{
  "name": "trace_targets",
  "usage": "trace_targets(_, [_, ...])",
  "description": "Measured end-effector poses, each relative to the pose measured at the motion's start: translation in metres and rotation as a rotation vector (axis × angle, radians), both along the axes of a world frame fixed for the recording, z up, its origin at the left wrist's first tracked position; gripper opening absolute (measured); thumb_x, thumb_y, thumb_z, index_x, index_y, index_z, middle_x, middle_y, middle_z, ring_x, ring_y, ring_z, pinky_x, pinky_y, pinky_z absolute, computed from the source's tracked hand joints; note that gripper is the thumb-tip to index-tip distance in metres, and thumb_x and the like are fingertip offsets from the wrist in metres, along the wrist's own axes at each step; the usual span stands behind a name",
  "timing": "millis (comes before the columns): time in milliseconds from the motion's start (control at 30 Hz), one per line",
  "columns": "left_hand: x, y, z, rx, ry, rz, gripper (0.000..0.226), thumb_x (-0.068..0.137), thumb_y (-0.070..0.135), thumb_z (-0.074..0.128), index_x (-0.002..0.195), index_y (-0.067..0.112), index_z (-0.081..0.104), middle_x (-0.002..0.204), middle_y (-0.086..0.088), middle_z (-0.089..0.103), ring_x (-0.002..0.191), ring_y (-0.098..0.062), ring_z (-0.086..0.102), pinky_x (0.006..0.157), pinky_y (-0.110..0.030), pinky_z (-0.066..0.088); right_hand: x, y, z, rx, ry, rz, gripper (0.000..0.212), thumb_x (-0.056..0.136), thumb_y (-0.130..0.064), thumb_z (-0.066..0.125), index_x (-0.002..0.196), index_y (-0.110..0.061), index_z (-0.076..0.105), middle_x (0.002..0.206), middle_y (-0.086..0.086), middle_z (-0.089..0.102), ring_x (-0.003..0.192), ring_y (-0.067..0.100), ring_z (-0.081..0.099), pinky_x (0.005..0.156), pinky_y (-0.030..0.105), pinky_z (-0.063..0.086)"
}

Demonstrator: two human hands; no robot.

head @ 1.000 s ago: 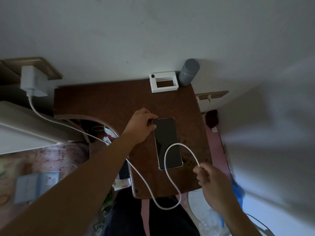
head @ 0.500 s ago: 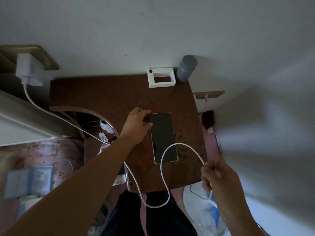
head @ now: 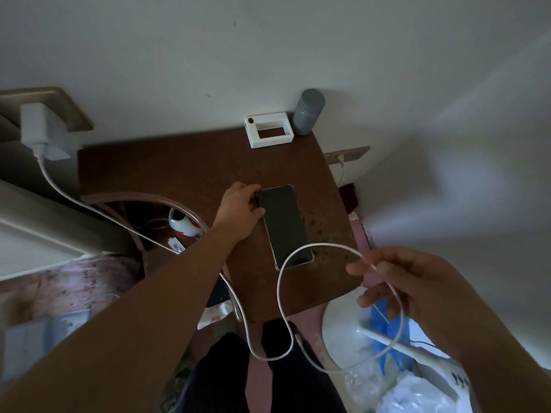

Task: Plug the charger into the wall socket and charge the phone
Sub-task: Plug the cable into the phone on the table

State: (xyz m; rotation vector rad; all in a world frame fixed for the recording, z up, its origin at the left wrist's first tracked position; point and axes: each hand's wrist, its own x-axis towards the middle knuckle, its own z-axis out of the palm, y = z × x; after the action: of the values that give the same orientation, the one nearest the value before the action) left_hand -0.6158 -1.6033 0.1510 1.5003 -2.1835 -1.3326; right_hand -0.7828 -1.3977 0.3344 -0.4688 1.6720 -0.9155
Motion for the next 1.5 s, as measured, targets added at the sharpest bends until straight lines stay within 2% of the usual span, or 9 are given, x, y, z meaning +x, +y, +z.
trace_targets(200, [-0.001,-0.002,-0.002,0.005,-0.021,0.004,0.057,0.084,0.017,0.067,0.137,0.019,0.048,0.131,-0.004,0.048,0.12,-0.021,0.05,0.105,-0.04,0.045,-0.007,-0.004,0.025,0.099,-0.311,0.21,0.069,0.088,0.017,0.041,0.136,-0.032,0.043,0.133,-0.003,0.061,0.094,0.044,0.068,0.05,0.031,0.056])
trace_targets(367, [-0.001,-0.001,-0.002,-0.001,-0.011,0.008,0.055,0.084,0.016,0.067,0.136,0.018,0.049,0.128,-0.004,0.049,0.117,-0.02,0.051,0.104,-0.039,0.046,-0.007,-0.005,0.023,0.099,0.009,0.105,0.013,0.092,0.004,0.046,0.098,0.009,0.056,0.076,0.023,0.073,0.054,0.029,0.068,0.042,0.023,0.051])
trace_targets(533, [-0.002,-0.001,-0.003,0.006,-0.016,0.021,0.056,0.083,0.016,0.067,0.136,0.018,0.049,0.13,-0.004,0.049,0.119,-0.021,0.051,0.103,-0.039,0.046,-0.006,-0.003,0.026,0.06,0.235,0.153,0.044,0.092,-0.013,0.051,0.054,-0.022,0.071,0.039,0.002,0.042,0.037,0.014,0.027,0.038,0.018,0.024])
trace_targets(733, [-0.003,0.0,-0.002,-0.006,-0.04,0.018,0.056,0.084,0.018,0.067,0.137,0.02,0.048,0.131,-0.003,0.048,0.12,-0.02,0.05,0.104,-0.04,0.045,-0.018,-0.001,0.032,0.083,-0.103,0.239,0.048,0.07,0.036,0.031,0.094,-0.001,0.05,0.067,0.023,0.068,0.045,0.02,0.052,0.039,0.022,0.039])
trace_targets(833, [-0.002,0.0,-0.003,-0.006,-0.052,0.017,0.056,0.084,0.019,0.066,0.137,0.021,0.048,0.132,-0.002,0.048,0.122,-0.02,0.049,0.105,-0.041,0.045,-0.017,-0.008,0.046,-0.041,-0.042,0.195,0.003,0.079,0.003,0.065,0.079,0.0,0.066,0.082,0.017,0.074,0.058,0.029,0.068,0.047,0.025,0.052])
trace_targets(900, [-0.002,0.0,-0.003,-0.009,-0.046,0.016,0.056,0.084,0.018,0.066,0.137,0.021,0.048,0.132,-0.003,0.048,0.122,-0.021,0.049,0.105,-0.041,0.045,-0.018,-0.011,0.057,-0.015,-0.057,0.271,0.03,0.071,-0.031,0.073,0.1,-0.022,0.075,0.105,0.008,0.073,0.074,0.037,0.072,0.045,0.029,0.053])
trace_targets(1000, [-0.002,0.0,-0.003,-0.018,-0.031,0.008,0.055,0.084,0.017,0.067,0.136,0.018,0.049,0.13,-0.005,0.049,0.119,-0.021,0.051,0.104,-0.04,0.045,-0.024,-0.011,0.065,0.061,-0.192,0.367,0.055,0.086,-0.004,0.051,0.127,-0.04,0.057,0.135,-0.007,0.058,0.083,0.048,0.068,0.037,0.027,0.049])
trace_targets(1300, [-0.002,0.001,-0.004,-0.02,-0.033,0.012,0.055,0.084,0.018,0.066,0.136,0.019,0.048,0.129,-0.005,0.049,0.121,-0.022,0.05,0.105,-0.042,0.045,-0.039,-0.019,0.055,0.045,0.025,0.105,0.031,0.044,-0.022,0.087,0.062,-0.013,0.063,0.063,0.025,0.057,0.052,0.027,0.037,0.04,0.023,0.035])
trace_targets(1500, [-0.002,0.0,-0.002,-0.022,-0.044,0.005,0.054,0.085,0.019,0.066,0.136,0.02,0.048,0.131,-0.004,0.048,0.121,-0.022,0.05,0.105,-0.042,0.045,-0.044,-0.012,0.064,-0.036,-0.328,0.215,0.08,0.046,-0.003,0.086,0.121,-0.022,0.065,0.126,0.001,0.064,0.081,0.027,0.07,0.063,0.035,0.056])
